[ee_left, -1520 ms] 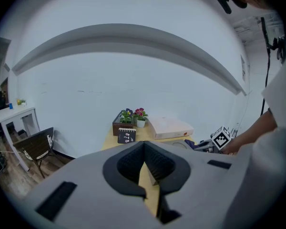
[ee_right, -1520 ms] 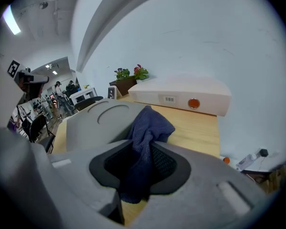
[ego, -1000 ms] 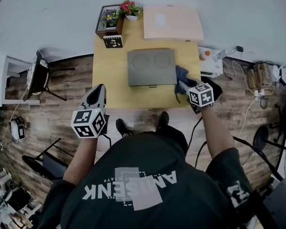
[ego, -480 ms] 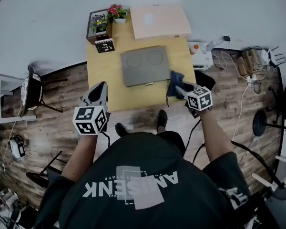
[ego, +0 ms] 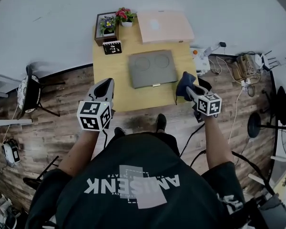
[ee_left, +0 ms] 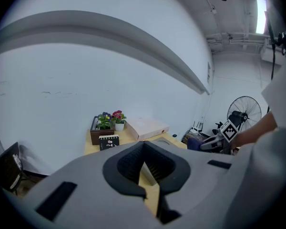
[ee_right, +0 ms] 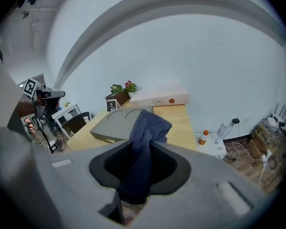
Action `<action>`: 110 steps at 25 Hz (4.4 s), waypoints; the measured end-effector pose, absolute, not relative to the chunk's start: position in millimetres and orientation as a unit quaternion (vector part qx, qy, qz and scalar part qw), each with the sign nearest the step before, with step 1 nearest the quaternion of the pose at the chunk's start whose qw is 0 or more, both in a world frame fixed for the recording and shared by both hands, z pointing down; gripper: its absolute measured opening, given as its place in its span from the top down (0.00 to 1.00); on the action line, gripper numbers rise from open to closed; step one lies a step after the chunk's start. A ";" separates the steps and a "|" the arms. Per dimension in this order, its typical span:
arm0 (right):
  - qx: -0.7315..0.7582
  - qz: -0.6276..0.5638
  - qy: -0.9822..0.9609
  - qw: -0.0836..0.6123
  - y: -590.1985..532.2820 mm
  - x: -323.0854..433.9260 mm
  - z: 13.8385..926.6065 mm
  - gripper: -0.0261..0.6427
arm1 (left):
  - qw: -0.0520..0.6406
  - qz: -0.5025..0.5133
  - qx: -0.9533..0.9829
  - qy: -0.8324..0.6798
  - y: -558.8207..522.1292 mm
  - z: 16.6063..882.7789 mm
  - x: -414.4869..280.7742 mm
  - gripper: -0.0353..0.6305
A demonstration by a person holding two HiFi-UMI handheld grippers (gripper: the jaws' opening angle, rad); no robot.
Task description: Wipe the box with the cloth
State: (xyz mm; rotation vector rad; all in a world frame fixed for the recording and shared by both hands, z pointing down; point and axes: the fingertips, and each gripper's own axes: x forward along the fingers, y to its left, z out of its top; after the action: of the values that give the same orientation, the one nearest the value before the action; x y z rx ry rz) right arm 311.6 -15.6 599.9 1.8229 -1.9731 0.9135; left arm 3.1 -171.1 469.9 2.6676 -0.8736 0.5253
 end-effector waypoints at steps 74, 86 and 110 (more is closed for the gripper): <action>0.486 0.334 -0.773 0.234 -152.2 59.2 630.7 0.81 | 0.164 0.127 0.869 -0.448 -165.7 451.9 -123.2 0.95; 0.552 0.311 -0.764 0.118 -159.7 166.9 564.8 0.81 | 0.171 0.139 0.889 -0.401 -187.0 453.7 -52.8 0.95; 0.675 0.302 -0.646 0.190 -143.2 387.6 600.4 0.81 | 0.165 0.167 0.903 -0.361 -206.5 459.2 52.6 0.95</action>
State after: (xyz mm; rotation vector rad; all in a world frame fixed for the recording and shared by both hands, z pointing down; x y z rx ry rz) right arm 387.6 -143.2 600.4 1.8963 -1.8146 0.8494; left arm 52.6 -206.5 459.2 2.5724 -1.0280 0.4762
